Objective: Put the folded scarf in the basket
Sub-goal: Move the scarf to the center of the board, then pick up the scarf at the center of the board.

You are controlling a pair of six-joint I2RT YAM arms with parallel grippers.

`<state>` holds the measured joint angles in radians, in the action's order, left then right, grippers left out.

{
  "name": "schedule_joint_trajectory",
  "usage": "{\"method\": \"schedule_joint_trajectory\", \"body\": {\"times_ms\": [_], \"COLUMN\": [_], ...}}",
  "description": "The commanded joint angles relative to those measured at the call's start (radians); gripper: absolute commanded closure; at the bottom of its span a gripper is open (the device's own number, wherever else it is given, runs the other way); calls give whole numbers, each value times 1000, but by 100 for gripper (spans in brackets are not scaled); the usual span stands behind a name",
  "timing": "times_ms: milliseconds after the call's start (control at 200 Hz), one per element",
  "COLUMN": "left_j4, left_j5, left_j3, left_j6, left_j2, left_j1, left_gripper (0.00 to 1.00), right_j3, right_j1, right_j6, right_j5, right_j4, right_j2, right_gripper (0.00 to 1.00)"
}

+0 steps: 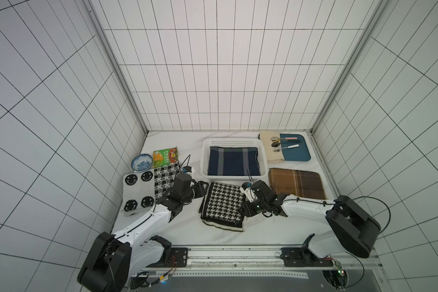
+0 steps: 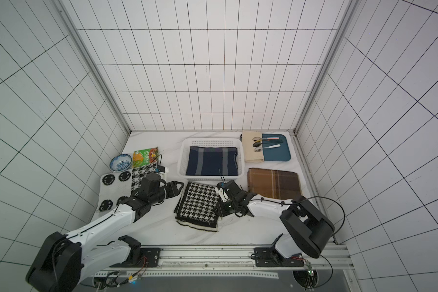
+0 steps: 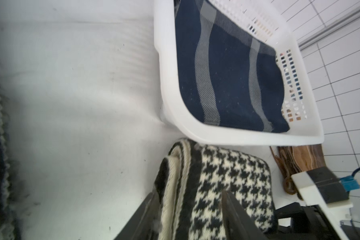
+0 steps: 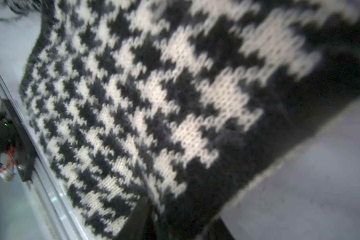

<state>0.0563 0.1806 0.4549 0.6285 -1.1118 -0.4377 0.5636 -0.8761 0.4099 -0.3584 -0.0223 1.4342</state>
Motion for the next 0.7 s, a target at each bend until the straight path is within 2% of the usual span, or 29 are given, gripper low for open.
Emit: {"method": "schedule_joint_trajectory", "body": {"times_ms": [0, 85, 200, 370, 695], "left_j4": [-26, -35, -46, -78, -133], "left_j5": [-3, 2, -32, 17, 104], "left_j3": [-11, -17, -22, -47, -79], "left_j6": [-17, -15, -13, 7, 17], "left_j2": [-45, -79, -100, -123, -211], "left_j1": [-39, -40, -39, -39, -48], "left_gripper": [44, 42, 39, 37, 33], "right_j3": [-50, -58, -64, -71, -89], "right_j1": [10, 19, 33, 42, 74], "right_j6": [-1, 14, 30, 72, 120], "right_j5": [65, 69, 81, 70, 50], "right_j4": [-62, -61, -39, 30, 108], "right_j2": [-64, -117, -155, -151, -50], "right_gripper": [57, 46, 41, 37, 34]}}
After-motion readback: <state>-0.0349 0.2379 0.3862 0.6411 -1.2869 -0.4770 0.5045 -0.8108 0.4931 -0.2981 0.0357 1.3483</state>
